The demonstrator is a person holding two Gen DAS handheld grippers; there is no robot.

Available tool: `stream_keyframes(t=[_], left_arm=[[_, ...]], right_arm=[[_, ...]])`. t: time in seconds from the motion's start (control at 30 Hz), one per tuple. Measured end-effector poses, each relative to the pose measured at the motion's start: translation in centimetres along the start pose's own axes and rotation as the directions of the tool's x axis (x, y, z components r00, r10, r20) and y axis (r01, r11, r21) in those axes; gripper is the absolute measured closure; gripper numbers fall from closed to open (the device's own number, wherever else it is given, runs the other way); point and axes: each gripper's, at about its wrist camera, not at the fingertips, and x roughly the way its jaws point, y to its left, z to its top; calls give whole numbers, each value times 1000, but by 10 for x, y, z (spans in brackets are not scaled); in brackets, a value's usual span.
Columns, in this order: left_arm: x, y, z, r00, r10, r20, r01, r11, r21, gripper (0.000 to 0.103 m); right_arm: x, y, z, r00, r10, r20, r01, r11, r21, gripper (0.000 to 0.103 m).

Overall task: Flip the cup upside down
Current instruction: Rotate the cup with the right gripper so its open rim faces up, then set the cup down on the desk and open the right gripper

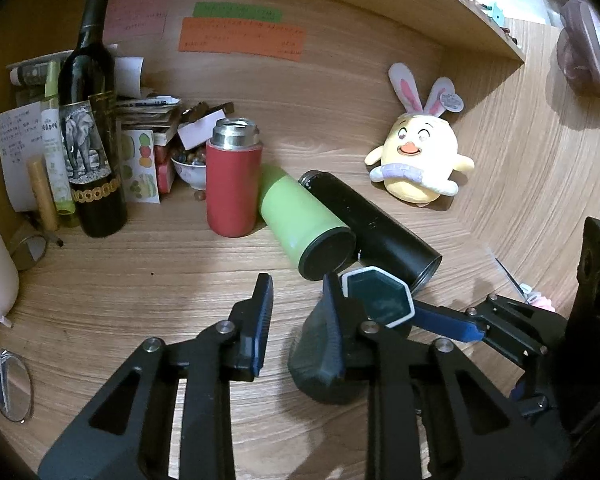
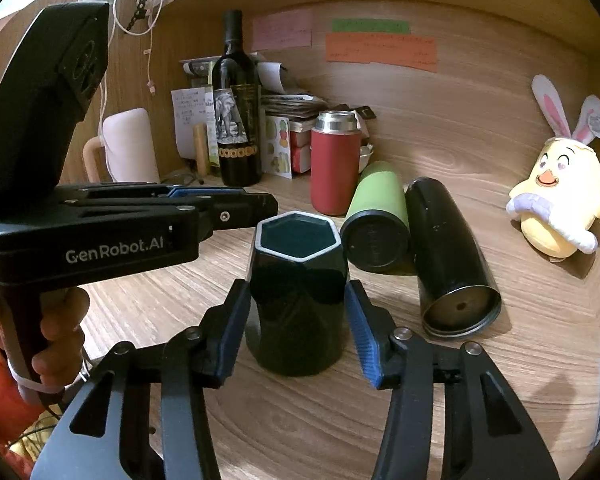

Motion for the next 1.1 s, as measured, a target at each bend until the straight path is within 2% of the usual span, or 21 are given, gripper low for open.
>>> stream_keyframes(t=[0.27, 0.43, 0.63, 0.77, 0.83, 0.93, 1.0, 1.1], left_arm=[[-10, 5, 0, 999, 49, -5, -49, 999, -2, 79], [-41, 1, 6, 995, 80, 58, -81, 997, 6, 75], [-90, -17, 11, 978, 109, 176, -116, 993, 33, 56], [-120, -35, 10, 960, 128, 249, -144, 988, 48, 34], [-134, -42, 7, 951, 135, 278, -153, 987, 46, 25], [-153, -53, 3, 939, 144, 312, -164, 986, 37, 10], [-162, -58, 0, 931, 152, 331, -171, 985, 31, 2], [-175, -68, -5, 922, 160, 353, -185, 982, 39, 0]], right_arm=[[-5, -5, 4, 1000, 14, -25, -14, 1000, 20, 57], [-29, -12, 10, 1000, -4, 21, 4, 999, 33, 56], [-83, -21, 20, 986, -73, 150, 66, 997, 50, 33], [-124, -26, 24, 963, -115, 242, 100, 992, 77, 18], [-141, -26, 24, 952, -132, 277, 111, 990, 87, 14], [-167, -23, 23, 933, -149, 327, 123, 987, 99, 0], [-180, -20, 22, 920, -158, 357, 128, 986, 107, 0], [-196, -17, 23, 908, -158, 389, 124, 986, 111, 0]])
